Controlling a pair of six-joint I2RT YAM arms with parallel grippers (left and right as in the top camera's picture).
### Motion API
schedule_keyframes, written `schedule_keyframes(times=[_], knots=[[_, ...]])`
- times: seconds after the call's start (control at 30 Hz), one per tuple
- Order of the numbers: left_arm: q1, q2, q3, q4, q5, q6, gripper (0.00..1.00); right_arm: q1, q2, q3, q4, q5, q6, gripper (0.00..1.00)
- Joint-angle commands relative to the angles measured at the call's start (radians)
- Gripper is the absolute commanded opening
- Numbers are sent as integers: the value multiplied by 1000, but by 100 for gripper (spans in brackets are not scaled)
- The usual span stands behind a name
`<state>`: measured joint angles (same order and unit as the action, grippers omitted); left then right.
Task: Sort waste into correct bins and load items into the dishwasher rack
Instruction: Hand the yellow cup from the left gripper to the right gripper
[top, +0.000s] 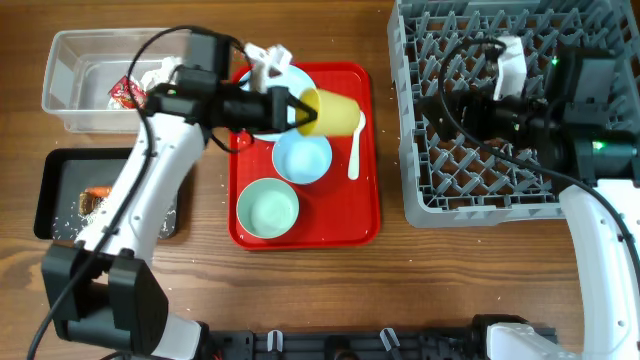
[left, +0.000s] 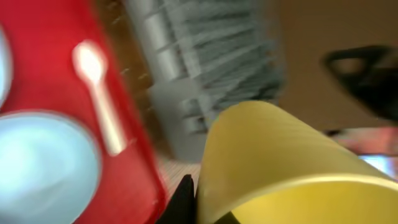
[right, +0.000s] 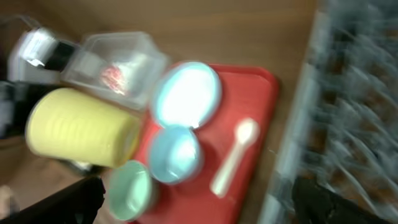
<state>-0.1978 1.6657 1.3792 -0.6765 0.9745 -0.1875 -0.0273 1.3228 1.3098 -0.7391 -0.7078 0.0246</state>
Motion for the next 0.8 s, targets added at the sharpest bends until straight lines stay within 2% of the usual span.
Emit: schedule_keyframes(times=[0.0,0.33,0.53,0.77], knots=[[34,-9,11,81,372,0,4,52,55,10,109,-312,5,100],[31,-9,11,104,405,0,4,244,138,10,323,-397,72,99],[31,-9,11,132,427,-8,4,299,156,10,337,-397,73,93],[31,-9,11,184,453,-33,4,314,174,10,340,-397,80,77]])
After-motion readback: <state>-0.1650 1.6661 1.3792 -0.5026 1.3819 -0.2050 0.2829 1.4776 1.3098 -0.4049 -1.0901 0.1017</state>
